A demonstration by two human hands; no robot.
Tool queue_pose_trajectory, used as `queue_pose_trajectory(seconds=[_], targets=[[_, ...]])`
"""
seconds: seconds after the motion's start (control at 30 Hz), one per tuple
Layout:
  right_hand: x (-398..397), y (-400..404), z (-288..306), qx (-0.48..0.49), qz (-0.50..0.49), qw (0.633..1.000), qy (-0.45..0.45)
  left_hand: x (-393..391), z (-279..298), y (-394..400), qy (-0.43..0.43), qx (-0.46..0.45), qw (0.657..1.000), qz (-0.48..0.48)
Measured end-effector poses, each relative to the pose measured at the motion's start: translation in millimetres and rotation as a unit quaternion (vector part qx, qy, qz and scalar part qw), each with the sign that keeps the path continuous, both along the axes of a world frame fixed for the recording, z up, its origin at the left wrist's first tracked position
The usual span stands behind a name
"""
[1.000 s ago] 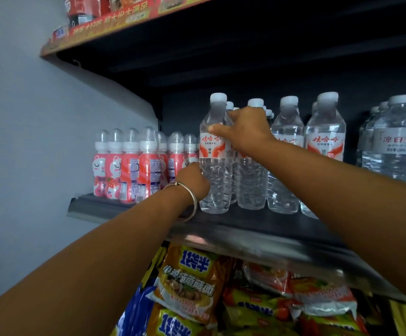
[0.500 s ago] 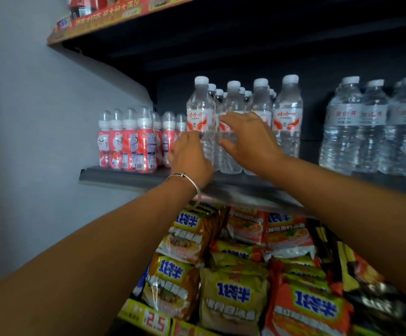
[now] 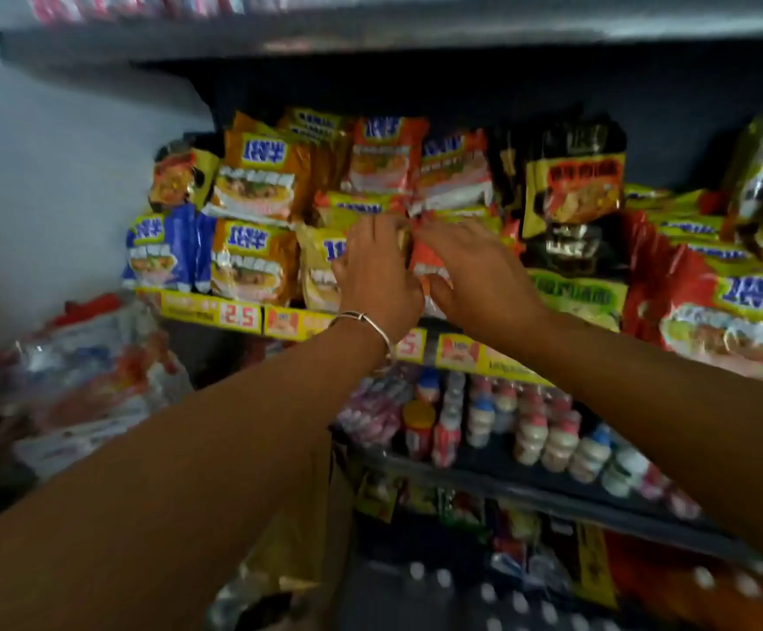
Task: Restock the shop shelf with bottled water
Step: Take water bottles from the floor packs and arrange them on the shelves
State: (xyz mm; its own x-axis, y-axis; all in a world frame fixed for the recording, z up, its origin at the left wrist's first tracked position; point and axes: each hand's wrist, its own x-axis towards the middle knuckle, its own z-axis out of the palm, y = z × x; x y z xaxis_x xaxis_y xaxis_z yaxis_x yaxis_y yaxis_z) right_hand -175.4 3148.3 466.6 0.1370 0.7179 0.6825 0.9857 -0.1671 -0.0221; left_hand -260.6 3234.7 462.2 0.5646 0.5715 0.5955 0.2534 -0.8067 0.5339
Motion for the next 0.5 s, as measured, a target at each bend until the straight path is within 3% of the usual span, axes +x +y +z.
queue_pose_trajectory(seconds=[0.2,0.5], targets=[[3,-42,-181,-0.103,-0.025,0.979,0.172,5,-178,-33,0.056,-0.067,0.995,-0.05],[-6,-56,-471,-0.278,-0.098,0.892,0.342,-11,-459,-49,0.184,-0.201,0.962,-0.028]])
